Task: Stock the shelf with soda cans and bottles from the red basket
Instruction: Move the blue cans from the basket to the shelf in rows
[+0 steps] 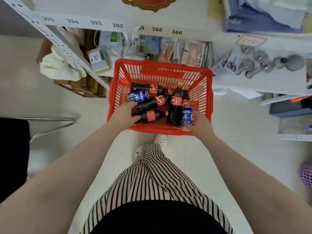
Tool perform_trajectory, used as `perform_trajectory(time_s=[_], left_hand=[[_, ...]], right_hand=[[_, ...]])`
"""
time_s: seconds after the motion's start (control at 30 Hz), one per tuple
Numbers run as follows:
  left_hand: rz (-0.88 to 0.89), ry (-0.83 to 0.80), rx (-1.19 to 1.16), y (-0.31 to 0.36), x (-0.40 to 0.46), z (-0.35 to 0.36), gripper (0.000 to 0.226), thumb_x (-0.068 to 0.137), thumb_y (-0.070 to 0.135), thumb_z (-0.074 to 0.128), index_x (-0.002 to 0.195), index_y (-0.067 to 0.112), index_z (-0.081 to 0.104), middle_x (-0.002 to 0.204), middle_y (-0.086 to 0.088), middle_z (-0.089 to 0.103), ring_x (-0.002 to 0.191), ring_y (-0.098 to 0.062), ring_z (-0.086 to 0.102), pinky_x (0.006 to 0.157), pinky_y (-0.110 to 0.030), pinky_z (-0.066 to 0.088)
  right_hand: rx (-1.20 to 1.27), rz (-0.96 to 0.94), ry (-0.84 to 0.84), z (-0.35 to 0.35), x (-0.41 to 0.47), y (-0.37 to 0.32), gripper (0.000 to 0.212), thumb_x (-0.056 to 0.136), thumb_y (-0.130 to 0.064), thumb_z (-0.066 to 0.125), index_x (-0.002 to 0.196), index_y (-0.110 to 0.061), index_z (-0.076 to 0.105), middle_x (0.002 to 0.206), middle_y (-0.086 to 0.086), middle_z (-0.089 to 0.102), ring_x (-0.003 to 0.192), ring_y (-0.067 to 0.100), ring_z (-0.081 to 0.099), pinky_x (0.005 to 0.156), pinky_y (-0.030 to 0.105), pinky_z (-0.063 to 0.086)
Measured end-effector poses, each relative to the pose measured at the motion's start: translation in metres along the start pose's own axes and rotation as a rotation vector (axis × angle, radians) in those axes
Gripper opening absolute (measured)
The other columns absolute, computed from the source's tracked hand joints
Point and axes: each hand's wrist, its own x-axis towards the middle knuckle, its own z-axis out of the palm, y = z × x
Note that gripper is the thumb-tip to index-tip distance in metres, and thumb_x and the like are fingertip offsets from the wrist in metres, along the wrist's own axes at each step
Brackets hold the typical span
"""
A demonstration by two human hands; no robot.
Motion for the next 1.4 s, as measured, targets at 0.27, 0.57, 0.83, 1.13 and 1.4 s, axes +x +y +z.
perform_trajectory(time_s=[0.27,0.57,0.83,1.13,1.4], left_hand=[[-0.072,-0.031,0.028,-0.027,0.085,0.029,0.064,0.08,0.029,0.073,0.136,0.011,0.048,0.133,-0.017,0.052,0.121,-0.032,0.05,0.1,-0.036,0.038],[0.003,-0.023,0.111,-0.043,0.175,0.06,0.071,0.078,0.022,0.075,0.137,0.003,0.042,0.137,-0.022,0.046,0.126,-0.037,0.043,0.106,-0.042,0.035],[0.108,-0.073,0.252,-0.081,0.216,0.089,0.077,0.072,0.023,0.079,0.136,0.003,0.04,0.141,-0.023,0.042,0.133,-0.037,0.035,0.11,-0.041,0.03],[0.138,-0.059,0.322,-0.079,0.225,0.075,0.072,0.074,0.03,0.078,0.129,-0.001,0.043,0.135,-0.025,0.042,0.123,-0.04,0.043,0.103,-0.045,0.037],[-0.026,-0.166,-0.266,-0.04,0.182,0.029,0.058,0.077,0.031,0.077,0.122,0.001,0.056,0.121,-0.014,0.063,0.11,-0.028,0.06,0.08,-0.03,0.046]], right_hand=[[0.147,0.222,0.082,0.041,0.066,0.011,0.056,0.079,-0.022,0.073,0.128,-0.01,0.049,0.122,0.01,0.061,0.109,0.027,0.059,0.09,0.036,0.049],[0.233,0.586,0.224,0.09,0.108,0.018,0.066,0.076,-0.031,0.077,0.129,-0.006,0.045,0.122,0.012,0.058,0.111,0.03,0.058,0.095,0.043,0.051],[-0.011,0.753,0.307,0.125,0.131,0.017,0.084,0.078,-0.031,0.076,0.141,-0.001,0.029,0.141,0.021,0.036,0.128,0.034,0.039,0.102,0.04,0.04],[0.259,0.789,0.275,0.127,0.139,0.025,0.078,0.066,-0.041,0.083,0.125,-0.012,0.04,0.109,0.006,0.058,0.103,0.026,0.062,0.081,0.036,0.052],[0.701,0.558,0.241,0.088,0.101,-0.032,0.087,0.054,-0.036,0.09,0.126,-0.01,0.049,0.114,0.001,0.063,0.1,0.018,0.064,0.082,0.033,0.054]])
